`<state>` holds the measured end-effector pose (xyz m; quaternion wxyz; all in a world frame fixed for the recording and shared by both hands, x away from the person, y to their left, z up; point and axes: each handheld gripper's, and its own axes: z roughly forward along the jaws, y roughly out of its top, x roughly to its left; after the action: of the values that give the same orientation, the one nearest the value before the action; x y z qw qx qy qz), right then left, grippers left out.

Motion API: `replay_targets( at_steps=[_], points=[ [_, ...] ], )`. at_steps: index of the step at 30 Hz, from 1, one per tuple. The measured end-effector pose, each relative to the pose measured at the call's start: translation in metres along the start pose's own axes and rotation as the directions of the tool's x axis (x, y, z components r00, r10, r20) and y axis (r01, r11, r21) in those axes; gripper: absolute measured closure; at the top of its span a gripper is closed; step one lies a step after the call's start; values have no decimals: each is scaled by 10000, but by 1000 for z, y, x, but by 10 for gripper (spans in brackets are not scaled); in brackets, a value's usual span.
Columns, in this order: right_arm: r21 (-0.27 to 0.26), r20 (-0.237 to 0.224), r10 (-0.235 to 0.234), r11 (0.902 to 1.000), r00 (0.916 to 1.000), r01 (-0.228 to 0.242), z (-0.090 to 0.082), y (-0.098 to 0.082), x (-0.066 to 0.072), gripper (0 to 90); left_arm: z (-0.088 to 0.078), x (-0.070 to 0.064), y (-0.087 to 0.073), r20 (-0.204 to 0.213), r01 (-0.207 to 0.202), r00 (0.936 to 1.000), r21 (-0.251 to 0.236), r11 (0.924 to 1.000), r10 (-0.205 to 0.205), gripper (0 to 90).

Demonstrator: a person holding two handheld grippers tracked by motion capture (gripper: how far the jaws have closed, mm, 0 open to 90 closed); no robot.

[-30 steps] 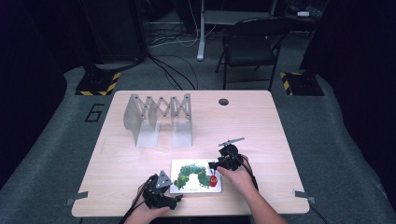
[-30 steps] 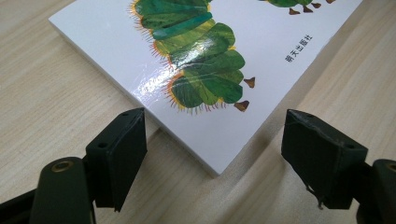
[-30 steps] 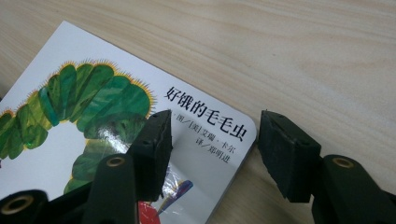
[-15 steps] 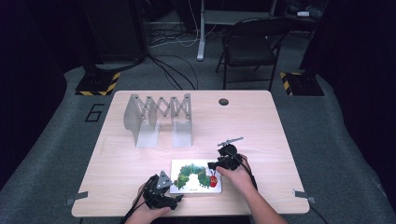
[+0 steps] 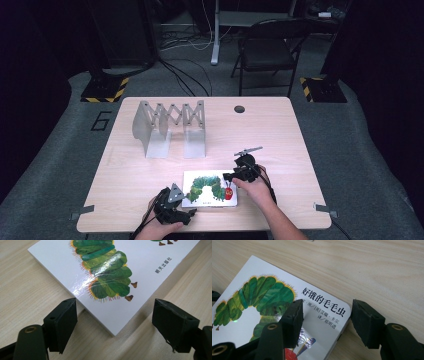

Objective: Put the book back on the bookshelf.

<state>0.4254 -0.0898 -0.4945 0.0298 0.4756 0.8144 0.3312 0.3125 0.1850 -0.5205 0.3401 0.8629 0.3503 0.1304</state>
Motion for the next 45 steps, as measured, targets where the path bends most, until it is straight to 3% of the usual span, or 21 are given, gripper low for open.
replay_targets(
  at_steps=[9,10,22,28,35,45],
  points=[
    [-180,126,-194,9996,9997,196,-5,1,3,431,0,-2,0,42,69,10000,88,9999,-70,182],
    [-181,82,-206,9996,9998,207,-5,1,3,431,1,-3,0,-145,37,9999,58,10000,-37,179],
    [-370,10,-228,9991,9997,228,-12,3,6,434,6,-8,3,-423,48,9991,170,9998,-40,117],
    [-464,3,-331,9984,9995,331,-15,3,7,435,8,-10,5,-429,157,9990,298,9994,-144,63],
    [-516,-19,-409,9978,9992,407,-18,4,8,439,14,-14,7,-772,448,9961,179,9988,-433,2],
    [-574,13,-523,9970,9986,523,-21,5,11,439,17,-14,9,-1007,703,9925,124,9974,-687,0]
  ],
)
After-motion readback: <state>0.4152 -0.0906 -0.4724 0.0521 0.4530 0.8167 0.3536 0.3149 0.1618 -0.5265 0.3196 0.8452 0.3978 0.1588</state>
